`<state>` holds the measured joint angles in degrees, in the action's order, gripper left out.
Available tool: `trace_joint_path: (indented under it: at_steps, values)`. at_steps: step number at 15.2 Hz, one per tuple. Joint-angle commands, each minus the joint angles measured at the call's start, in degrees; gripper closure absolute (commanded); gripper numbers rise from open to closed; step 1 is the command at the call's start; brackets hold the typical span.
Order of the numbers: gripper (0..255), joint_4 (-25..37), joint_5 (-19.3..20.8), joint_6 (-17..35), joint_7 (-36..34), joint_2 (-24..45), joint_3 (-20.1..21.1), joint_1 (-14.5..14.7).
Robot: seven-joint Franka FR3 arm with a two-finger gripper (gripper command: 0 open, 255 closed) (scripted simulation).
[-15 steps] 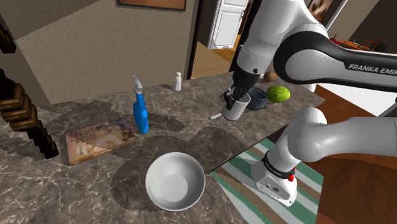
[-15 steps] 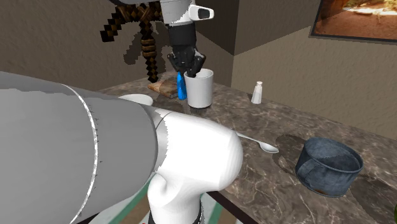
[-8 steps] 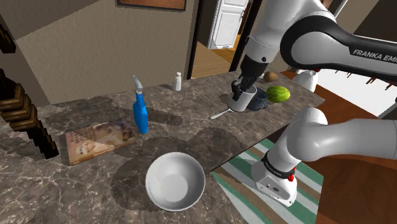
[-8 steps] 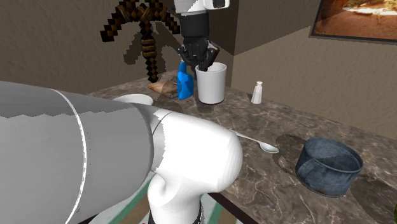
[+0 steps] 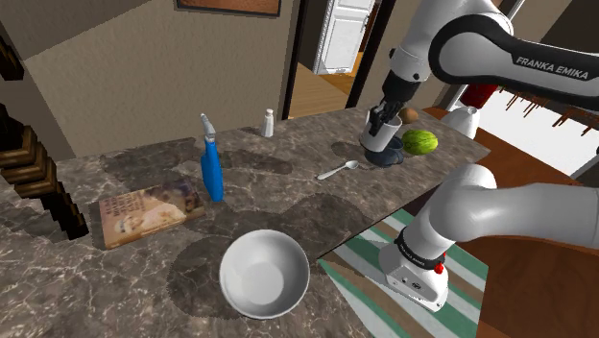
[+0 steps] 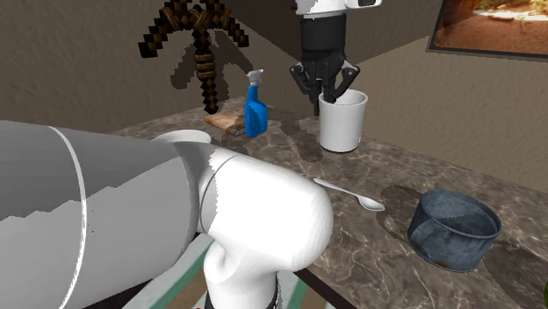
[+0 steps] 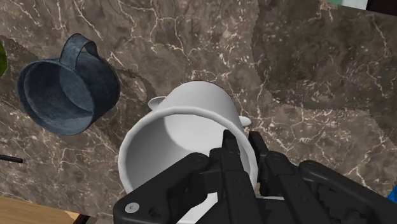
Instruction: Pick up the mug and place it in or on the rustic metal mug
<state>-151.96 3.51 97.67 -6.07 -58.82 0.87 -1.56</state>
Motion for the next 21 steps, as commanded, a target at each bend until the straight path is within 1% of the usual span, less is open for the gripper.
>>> trace_joint_path:
  at_steps: [1,5,9,15,16,21]
  values:
    - [255,0.5,2.5,0.5,3.1,0.7,-3.2,-1.5]
    - [255,2.3,6.9,1.6,8.7,3.0,-9.1,-4.1]
    - [255,5.2,10.7,3.0,14.1,6.6,-14.9,-6.0]
    - [255,11.4,14.6,5.5,22.0,13.7,-23.2,-7.4]
    - [255,13.4,15.2,6.1,24.0,15.8,-25.4,-7.4]
    - [255,9.6,16.1,9.8,23.7,15.7,-26.3,-7.8]
